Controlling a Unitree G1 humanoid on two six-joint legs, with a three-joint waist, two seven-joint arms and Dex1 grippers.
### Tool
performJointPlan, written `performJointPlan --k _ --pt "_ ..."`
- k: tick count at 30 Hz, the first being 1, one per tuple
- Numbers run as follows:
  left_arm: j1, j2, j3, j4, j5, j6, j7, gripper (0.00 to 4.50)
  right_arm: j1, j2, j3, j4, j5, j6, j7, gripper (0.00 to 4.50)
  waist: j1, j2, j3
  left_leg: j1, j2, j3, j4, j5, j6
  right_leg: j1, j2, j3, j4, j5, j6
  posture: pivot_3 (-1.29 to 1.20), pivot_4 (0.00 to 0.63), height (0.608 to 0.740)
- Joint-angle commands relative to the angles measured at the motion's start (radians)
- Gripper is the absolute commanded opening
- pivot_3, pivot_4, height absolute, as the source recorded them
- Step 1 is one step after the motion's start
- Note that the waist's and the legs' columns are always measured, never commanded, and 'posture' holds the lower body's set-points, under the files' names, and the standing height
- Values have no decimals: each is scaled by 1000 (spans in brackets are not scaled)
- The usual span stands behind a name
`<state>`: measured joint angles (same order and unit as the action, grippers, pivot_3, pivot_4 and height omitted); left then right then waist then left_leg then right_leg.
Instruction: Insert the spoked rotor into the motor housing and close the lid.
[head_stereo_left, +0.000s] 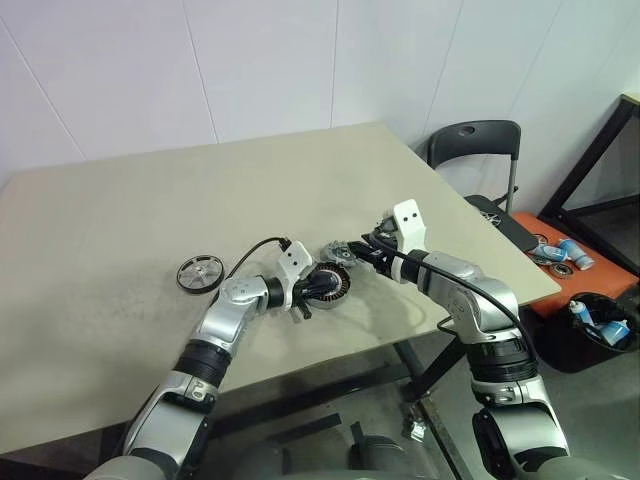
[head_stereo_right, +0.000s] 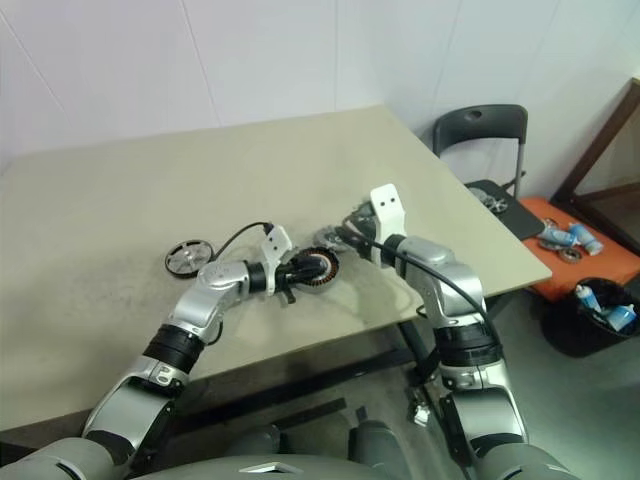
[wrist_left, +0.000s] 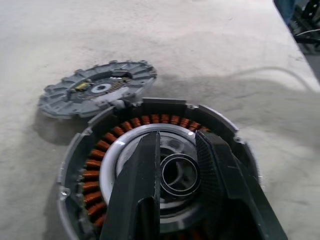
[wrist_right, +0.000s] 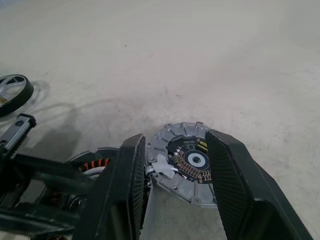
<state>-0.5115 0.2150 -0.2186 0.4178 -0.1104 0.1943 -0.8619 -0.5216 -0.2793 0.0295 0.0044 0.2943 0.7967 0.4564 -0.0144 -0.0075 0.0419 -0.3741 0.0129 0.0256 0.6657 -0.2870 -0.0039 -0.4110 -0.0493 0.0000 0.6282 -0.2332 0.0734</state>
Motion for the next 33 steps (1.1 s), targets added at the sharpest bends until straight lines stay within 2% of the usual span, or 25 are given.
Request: performJointPlan --k 1,3,9,17,24,32,33 --pt "2 -5 9 -19 -2 2 17 1740 -33 -1 -5 -12 -6 -24 -5 1996 0 0 0 0 0 0 0 0 0 0 0 0 0 0 0 0 0 740" --pt "-17 -13 23 33 30 -16 94 2380 -32 -1 -6 -12 -6 -22 -5 1996 0 0 0 0 0 0 0 0 0 0 0 0 0 0 0 0 0 740" --pt "-27 8 40 54 32 -38 116 2380 -28 -4 -6 -18 -5 -15 -1 1996 -2 0 0 1 0 0 0 0 0 0 1 0 1 0 0 0 0 740" --pt "-8 58 114 -100 -72 61 68 2380 -18 -5 0 -47 30 0 45 1996 -4 0 0 0 1 0 0 0 0 0 1 1 1 0 0 0 0 740" --pt "15 103 167 -110 -97 95 82 2380 -9 -11 20 -58 36 8 72 1996 -2 0 0 0 1 0 0 0 0 0 1 1 1 0 0 0 0 740" --pt "43 119 210 -95 -109 95 100 2380 -5 -15 97 -71 31 -9 132 1996 -1 0 0 0 1 0 0 0 0 0 1 1 1 0 0 0 0 740" --pt "44 118 213 -97 -111 95 104 2402 -3 -22 121 -72 18 -27 146 1808 -1 0 0 0 1 0 0 0 0 0 1 1 1 0 0 0 0 740"
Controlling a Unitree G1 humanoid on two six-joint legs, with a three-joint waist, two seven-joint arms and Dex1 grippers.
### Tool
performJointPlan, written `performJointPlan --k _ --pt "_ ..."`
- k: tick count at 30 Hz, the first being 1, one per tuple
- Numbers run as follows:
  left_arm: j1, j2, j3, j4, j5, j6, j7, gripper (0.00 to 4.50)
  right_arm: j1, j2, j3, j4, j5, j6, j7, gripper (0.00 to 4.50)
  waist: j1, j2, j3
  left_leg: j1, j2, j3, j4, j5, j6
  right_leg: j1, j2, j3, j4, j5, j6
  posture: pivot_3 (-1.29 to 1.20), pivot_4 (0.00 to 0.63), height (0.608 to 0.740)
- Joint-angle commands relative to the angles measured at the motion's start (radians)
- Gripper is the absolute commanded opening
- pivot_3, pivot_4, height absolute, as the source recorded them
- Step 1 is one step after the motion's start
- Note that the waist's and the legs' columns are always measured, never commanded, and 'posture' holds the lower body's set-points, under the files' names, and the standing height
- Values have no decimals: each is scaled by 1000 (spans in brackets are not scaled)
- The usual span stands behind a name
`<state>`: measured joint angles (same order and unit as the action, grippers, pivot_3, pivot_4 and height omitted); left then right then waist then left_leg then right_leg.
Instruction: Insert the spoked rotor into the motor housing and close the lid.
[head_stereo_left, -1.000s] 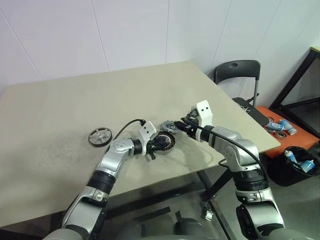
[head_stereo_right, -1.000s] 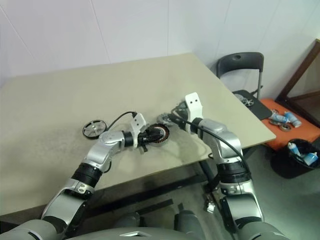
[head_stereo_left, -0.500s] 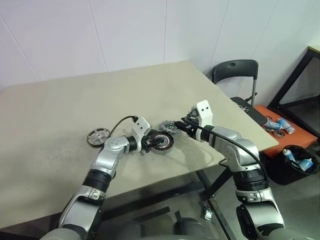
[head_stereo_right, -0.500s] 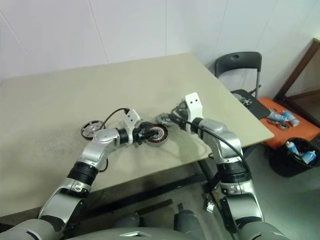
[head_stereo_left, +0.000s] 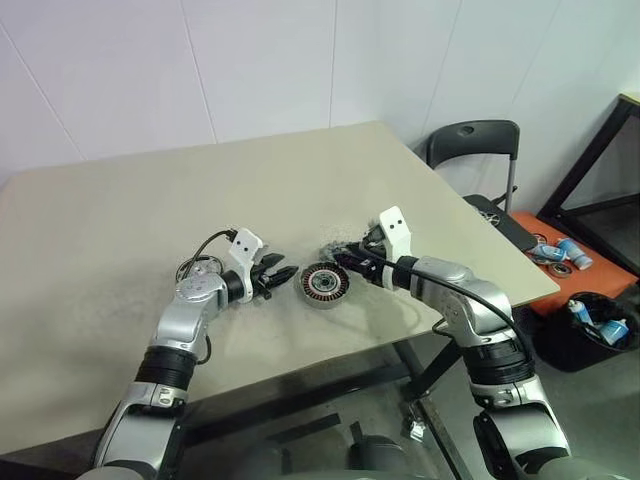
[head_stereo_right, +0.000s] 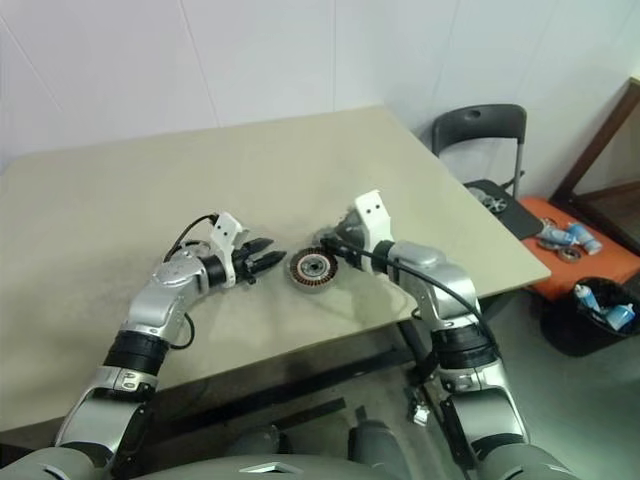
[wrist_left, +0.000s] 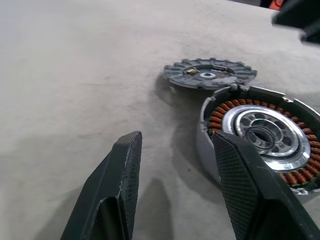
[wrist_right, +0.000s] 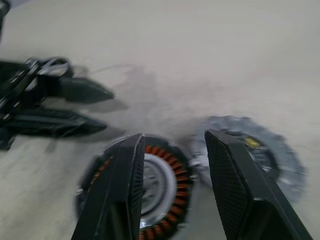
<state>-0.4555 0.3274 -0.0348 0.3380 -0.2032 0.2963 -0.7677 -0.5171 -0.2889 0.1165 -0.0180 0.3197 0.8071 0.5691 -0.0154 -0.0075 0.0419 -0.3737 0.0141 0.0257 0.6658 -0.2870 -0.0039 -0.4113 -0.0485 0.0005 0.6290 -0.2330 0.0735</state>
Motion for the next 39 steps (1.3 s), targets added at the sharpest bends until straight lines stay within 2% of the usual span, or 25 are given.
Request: performJointPlan --k 1,2,6,10,13,16,19,23,27,33,39 --pt "-11 4 31 -19 -20 -5 13 2409 -4 -18 60 -48 -20 -58 51 1591 0 0 0 0 0 0 0 0 0 0 0 0 0 0 0 0 0 740" --pt "-11 4 31 -21 -21 -5 14 2409 -4 -23 82 -43 -31 -72 63 1378 0 0 0 0 0 0 0 0 0 0 0 0 0 0 0 0 0 740" --pt "-13 6 44 -30 -33 6 18 2409 -32 -47 157 4 -87 -120 102 72 -1 0 0 0 0 0 0 0 0 0 0 0 0 0 0 0 0 740" --pt "-14 19 43 -27 -30 6 22 2409 -112 -53 213 96 -175 -210 115 72 -3 0 0 0 0 0 0 0 0 0 0 0 0 0 0 0 0 740" --pt "-11 21 43 -27 -35 6 25 2409 -178 -51 224 114 -174 -252 187 27 -3 0 0 0 0 0 0 0 0 0 0 0 0 0 0 0 0 740" --pt "-5 20 43 -31 -39 6 29 2409 -251 -97 309 149 -258 -336 283 27 -3 0 0 0 0 0 0 0 0 0 0 0 0 0 0 0 0 740" --pt "14 28 44 -49 -53 6 7 2409 -330 -171 418 168 -347 -509 443 27 -2 0 0 0 -1 0 0 0 0 0 0 0 0 0 0 0 0 740" --pt "51 55 51 -104 -92 32 -51 2409 -450 -132 465 366 -411 -666 522 27 -5 0 0 0 -1 1 0 0 0 0 0 0 0 0 0 0 0 740" --pt "98 93 82 -226 -165 105 -89 2409 -527 -60 492 602 -483 -814 514 27 -13 0 0 1 1 0 0 0 0 0 1 0 1 0 -1 0 0 740" --pt "194 215 153 -480 -307 256 -143 2409 -546 8 493 752 -529 -907 568 27 -28 0 0 0 1 0 0 0 0 -1 -3 1 1 0 -1 0 0 740" --pt "287 355 175 -568 -360 319 -217 2409 -532 2 477 786 -554 -937 613 27 -29 1 1 1 1 0 0 0 -1 -1 -4 0 2 -1 -3 0 0 740"
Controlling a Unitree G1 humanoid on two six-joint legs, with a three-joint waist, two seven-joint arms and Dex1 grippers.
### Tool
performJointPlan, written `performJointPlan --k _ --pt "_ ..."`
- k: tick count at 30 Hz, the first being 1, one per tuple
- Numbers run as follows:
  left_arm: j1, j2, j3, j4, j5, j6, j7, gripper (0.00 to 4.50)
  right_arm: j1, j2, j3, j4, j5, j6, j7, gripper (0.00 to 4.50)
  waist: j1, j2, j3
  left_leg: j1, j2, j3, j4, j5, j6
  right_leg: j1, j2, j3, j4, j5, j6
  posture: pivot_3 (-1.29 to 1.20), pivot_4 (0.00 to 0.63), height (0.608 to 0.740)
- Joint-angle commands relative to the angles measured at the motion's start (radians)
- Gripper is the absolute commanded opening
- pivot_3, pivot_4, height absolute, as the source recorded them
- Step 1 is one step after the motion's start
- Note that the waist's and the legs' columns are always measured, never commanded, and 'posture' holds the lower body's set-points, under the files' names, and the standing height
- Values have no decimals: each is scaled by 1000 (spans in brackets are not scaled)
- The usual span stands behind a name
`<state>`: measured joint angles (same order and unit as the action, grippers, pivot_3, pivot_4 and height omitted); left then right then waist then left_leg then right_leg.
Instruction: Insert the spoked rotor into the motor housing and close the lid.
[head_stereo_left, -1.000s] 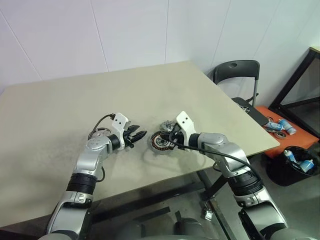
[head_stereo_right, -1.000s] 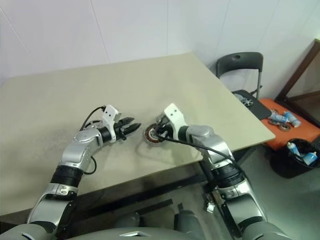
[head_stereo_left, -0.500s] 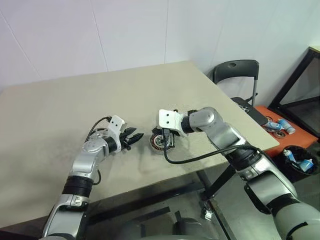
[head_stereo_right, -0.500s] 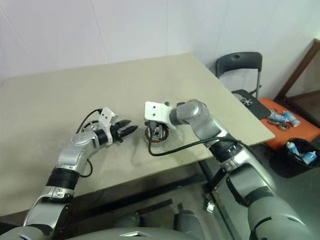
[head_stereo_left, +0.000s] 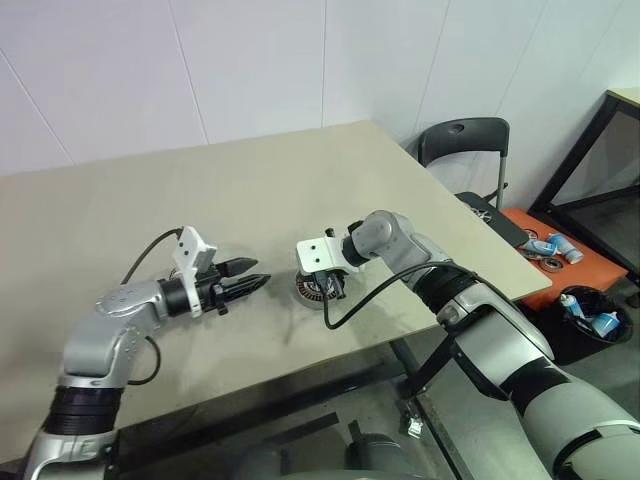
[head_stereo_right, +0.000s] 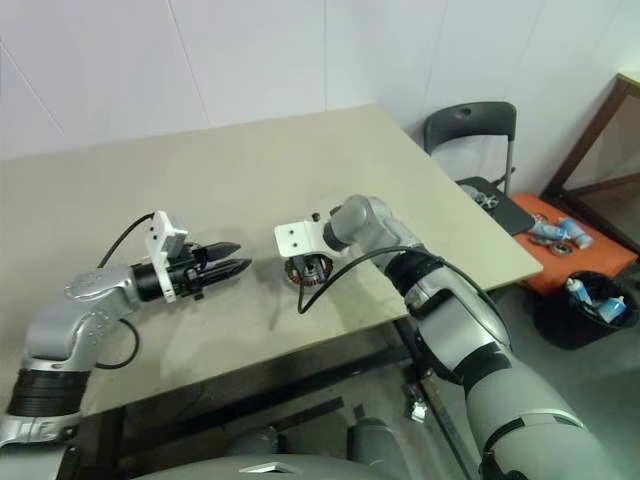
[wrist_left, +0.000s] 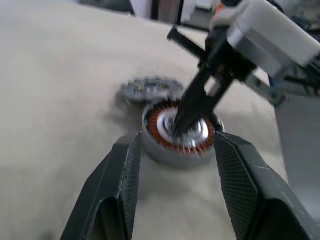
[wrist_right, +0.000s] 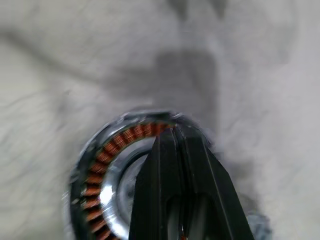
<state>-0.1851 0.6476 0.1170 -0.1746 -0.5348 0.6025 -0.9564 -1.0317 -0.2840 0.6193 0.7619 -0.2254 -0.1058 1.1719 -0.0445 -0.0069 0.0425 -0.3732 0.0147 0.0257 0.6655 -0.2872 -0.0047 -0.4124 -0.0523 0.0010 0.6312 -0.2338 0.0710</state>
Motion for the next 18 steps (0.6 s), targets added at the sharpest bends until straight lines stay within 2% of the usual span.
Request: performJointPlan --k 1,10,14,18 --pt "25 45 18 -58 -23 9 -29 2409 -17 -4 -29 8 -11 -28 13 27 1 0 0 0 0 0 0 0 0 0 0 0 0 0 -1 0 0 740" --pt "11 0 -28 -60 -1 -3 36 2409 -20 7 -45 24 -25 -40 -3 27 1 0 0 0 0 0 0 0 0 0 0 0 0 0 0 0 0 740" --pt "10 -11 -35 -63 -8 2 46 2409 -25 10 -78 -12 17 4 54 27 1 0 0 0 0 0 0 0 0 0 0 0 0 0 -1 0 0 740" --pt "15 -16 -43 -55 -3 0 48 2409 -49 23 -86 48 -27 -17 -27 27 0 0 0 0 0 0 0 0 0 0 -1 0 0 0 -1 0 0 740"
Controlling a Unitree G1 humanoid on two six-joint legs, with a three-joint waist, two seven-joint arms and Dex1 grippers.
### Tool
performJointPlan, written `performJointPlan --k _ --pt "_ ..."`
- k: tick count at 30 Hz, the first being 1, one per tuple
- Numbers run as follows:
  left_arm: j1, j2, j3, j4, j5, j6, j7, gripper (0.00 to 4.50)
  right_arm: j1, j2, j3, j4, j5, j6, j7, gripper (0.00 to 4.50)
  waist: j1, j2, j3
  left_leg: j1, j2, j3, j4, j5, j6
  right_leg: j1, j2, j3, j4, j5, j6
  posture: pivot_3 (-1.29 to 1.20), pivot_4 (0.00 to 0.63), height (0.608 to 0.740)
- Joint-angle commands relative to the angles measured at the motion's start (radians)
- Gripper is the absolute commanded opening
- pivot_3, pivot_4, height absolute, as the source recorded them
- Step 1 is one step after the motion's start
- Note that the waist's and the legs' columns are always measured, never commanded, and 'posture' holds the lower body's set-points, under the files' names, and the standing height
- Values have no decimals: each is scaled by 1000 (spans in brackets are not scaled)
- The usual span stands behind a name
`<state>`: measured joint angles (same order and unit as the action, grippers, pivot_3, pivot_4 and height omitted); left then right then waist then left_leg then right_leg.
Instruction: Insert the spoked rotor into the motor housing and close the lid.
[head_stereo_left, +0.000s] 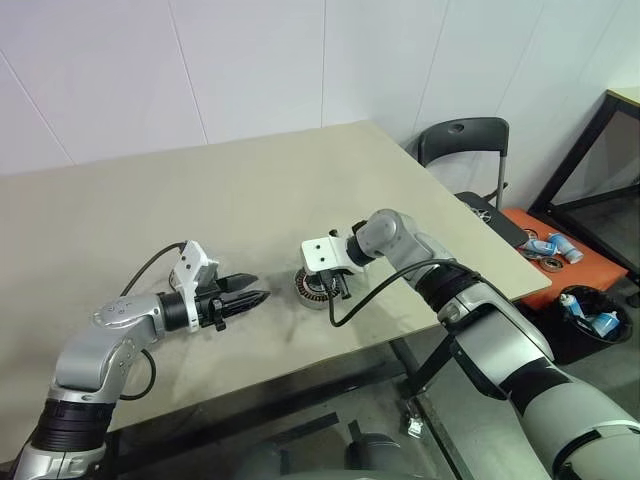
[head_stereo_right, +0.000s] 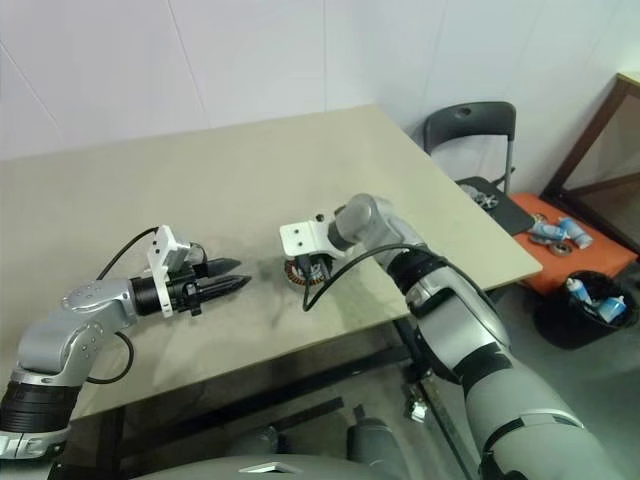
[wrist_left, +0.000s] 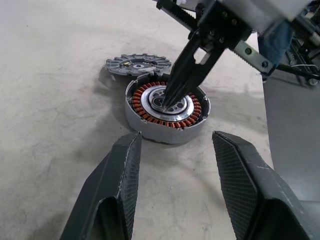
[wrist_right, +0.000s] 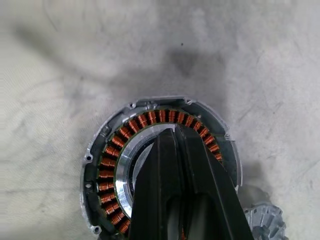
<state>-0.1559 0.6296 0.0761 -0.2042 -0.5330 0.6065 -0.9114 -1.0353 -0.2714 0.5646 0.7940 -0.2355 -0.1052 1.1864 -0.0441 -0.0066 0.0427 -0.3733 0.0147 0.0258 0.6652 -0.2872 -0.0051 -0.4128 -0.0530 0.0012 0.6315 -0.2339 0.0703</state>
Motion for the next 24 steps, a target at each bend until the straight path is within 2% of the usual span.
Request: performJointPlan --k 1,24 --pt "-15 2 -3 -24 -3 -6 4 2409 -44 11 -29 23 -22 -25 -48 27 0 0 0 0 0 0 0 0 0 0 0 0 0 0 0 0 0 740" --pt "-4 -6 -24 -26 0 -9 31 2409 -29 -29 -14 63 -83 -118 -59 27 0 0 0 0 -3 0 0 0 0 0 -3 0 0 0 0 0 0 740"
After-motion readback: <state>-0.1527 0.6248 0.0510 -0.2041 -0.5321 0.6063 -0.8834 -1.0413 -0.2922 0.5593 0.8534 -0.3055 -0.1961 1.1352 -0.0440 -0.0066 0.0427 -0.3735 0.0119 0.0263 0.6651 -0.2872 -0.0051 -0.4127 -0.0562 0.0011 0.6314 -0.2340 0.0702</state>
